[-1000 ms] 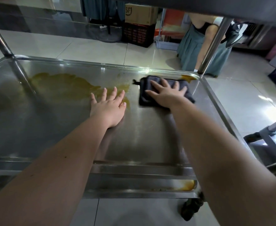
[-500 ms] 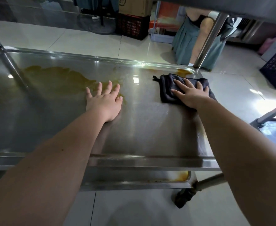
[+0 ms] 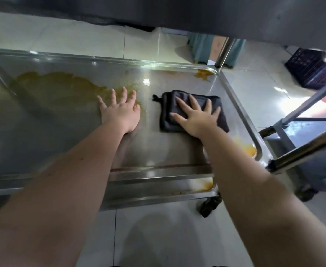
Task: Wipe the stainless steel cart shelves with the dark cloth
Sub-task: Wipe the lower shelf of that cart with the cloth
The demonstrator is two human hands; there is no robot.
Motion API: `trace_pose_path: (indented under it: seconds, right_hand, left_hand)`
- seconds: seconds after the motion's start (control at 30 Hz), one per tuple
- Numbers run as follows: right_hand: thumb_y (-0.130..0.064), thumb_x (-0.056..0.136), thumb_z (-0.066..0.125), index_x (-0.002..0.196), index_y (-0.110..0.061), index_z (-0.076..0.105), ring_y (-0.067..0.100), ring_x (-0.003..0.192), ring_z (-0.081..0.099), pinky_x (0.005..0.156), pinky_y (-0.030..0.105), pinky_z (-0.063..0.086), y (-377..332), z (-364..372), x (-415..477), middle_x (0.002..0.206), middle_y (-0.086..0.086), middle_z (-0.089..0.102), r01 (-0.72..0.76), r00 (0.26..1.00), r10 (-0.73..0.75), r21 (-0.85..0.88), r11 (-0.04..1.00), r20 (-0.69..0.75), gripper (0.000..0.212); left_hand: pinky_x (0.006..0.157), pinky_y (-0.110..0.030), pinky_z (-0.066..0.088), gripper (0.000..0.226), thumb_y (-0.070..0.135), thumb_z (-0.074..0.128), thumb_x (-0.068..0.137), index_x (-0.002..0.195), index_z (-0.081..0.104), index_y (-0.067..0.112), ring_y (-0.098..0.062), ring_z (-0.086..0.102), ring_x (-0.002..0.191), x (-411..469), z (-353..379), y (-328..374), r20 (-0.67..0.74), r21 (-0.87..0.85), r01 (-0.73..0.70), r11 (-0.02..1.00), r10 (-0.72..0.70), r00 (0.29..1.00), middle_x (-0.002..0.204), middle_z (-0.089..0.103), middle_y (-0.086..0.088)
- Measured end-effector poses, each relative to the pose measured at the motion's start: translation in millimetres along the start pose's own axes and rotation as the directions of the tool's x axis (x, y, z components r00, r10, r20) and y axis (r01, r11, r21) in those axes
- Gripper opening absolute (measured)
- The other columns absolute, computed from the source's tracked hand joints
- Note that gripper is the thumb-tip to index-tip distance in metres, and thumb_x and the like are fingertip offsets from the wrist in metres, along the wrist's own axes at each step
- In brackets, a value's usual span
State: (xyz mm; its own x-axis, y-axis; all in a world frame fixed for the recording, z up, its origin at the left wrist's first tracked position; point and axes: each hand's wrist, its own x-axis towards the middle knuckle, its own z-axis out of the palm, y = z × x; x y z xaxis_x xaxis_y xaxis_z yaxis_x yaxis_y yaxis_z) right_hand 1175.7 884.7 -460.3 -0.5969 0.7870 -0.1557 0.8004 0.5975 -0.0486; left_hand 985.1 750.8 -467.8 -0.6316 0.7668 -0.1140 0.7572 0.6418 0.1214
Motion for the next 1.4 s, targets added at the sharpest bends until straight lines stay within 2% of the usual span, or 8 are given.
trace_pose_path:
  seconds: [0.13,0.4,0.5,0.63,0.8,0.93,1.03,1.4]
  right_hand:
    - [-0.085,0.084,0.020,0.146,-0.064,0.007,0.040,0.150,-0.008,0.114,0.066,-0.009,-36,2,-4,0.165,-0.015,0.000,0.110,0.994,-0.109,0.023,0.994,-0.018,0.066]
    - [-0.079,0.089,0.020,0.145,-0.065,-0.002,0.033,0.151,-0.009,0.118,0.059,-0.005,79,-2,-22,0.164,-0.019,-0.006,-0.033,0.998,0.035,-0.035,0.999,0.060,0.062]
    - [-0.075,0.090,0.022,0.144,-0.065,-0.002,0.032,0.151,-0.010,0.119,0.055,-0.009,102,0,-52,0.164,-0.019,-0.006,0.001,0.999,0.001,-0.028,1.000,0.055,0.060]
    - [-0.087,0.079,0.010,0.140,-0.068,-0.008,0.032,0.151,-0.011,0.119,0.056,-0.009,109,6,-87,0.163,-0.020,-0.007,0.063,0.997,-0.062,-0.024,0.998,0.043,0.066]
    - [-0.081,0.085,0.016,0.141,-0.068,-0.008,0.037,0.149,-0.015,0.115,0.063,-0.011,62,5,-91,0.163,-0.018,-0.011,-0.024,0.998,0.024,-0.001,1.000,0.059,0.062]
    - [-0.080,0.088,0.018,0.145,-0.064,-0.006,0.041,0.147,-0.018,0.111,0.069,-0.012,-27,11,-95,0.164,-0.015,-0.013,0.105,0.993,-0.105,0.002,0.994,0.059,0.064]
    - [-0.081,0.088,0.018,0.145,-0.064,-0.005,0.039,0.148,-0.019,0.111,0.068,-0.014,-46,15,-99,0.164,-0.016,-0.011,0.129,0.991,-0.129,0.023,0.991,0.036,0.063]
    - [-0.077,0.089,0.017,0.142,-0.067,-0.010,0.032,0.150,-0.016,0.117,0.060,-0.011,89,1,-105,0.163,-0.020,-0.011,-0.046,0.995,0.046,-0.001,0.999,0.086,0.060]
  left_hand:
    - [0.116,-0.063,-0.011,0.055,0.047,0.010,0.103,0.157,-0.001,0.037,-0.027,-0.012,0.151,1,1,-2,-0.003,-0.004,0.010,1.000,-0.010,1.000,0.165,-0.012,0.007]
    - [0.116,-0.061,-0.011,0.056,0.053,0.011,0.102,0.156,0.002,0.042,-0.027,-0.010,0.152,0,1,-2,-0.011,-0.014,0.002,1.000,-0.003,1.000,0.165,-0.009,0.008]
    - [0.116,-0.061,-0.011,0.057,0.054,0.011,0.102,0.156,0.002,0.041,-0.027,-0.009,0.152,0,0,-2,-0.007,-0.006,0.005,1.000,-0.006,1.000,0.165,-0.009,0.007]
    - [0.116,-0.063,-0.010,0.058,0.053,0.013,0.102,0.157,0.004,0.039,-0.028,-0.008,0.152,0,1,-2,-0.019,-0.013,0.003,1.000,-0.003,1.000,0.165,-0.008,0.006]
    - [0.115,-0.064,-0.010,0.057,0.052,0.011,0.102,0.157,0.003,0.038,-0.028,-0.008,0.152,1,-1,-2,-0.010,-0.007,0.004,1.000,-0.004,1.000,0.165,-0.008,0.006]
    - [0.115,-0.064,-0.010,0.057,0.052,0.011,0.102,0.156,0.002,0.040,-0.027,-0.009,0.152,2,0,-5,-0.006,-0.007,0.006,1.000,-0.006,1.000,0.165,-0.009,0.006]
    - [0.116,-0.063,-0.010,0.056,0.052,0.012,0.102,0.156,0.003,0.041,-0.026,-0.009,0.152,1,-2,-6,-0.005,-0.027,0.000,1.000,0.000,1.000,0.165,-0.008,0.007]
    - [0.116,-0.063,-0.011,0.056,0.052,0.012,0.102,0.156,0.005,0.040,-0.027,-0.009,0.152,0,-2,-1,-0.010,-0.022,0.007,1.000,-0.007,1.000,0.165,-0.007,0.007]
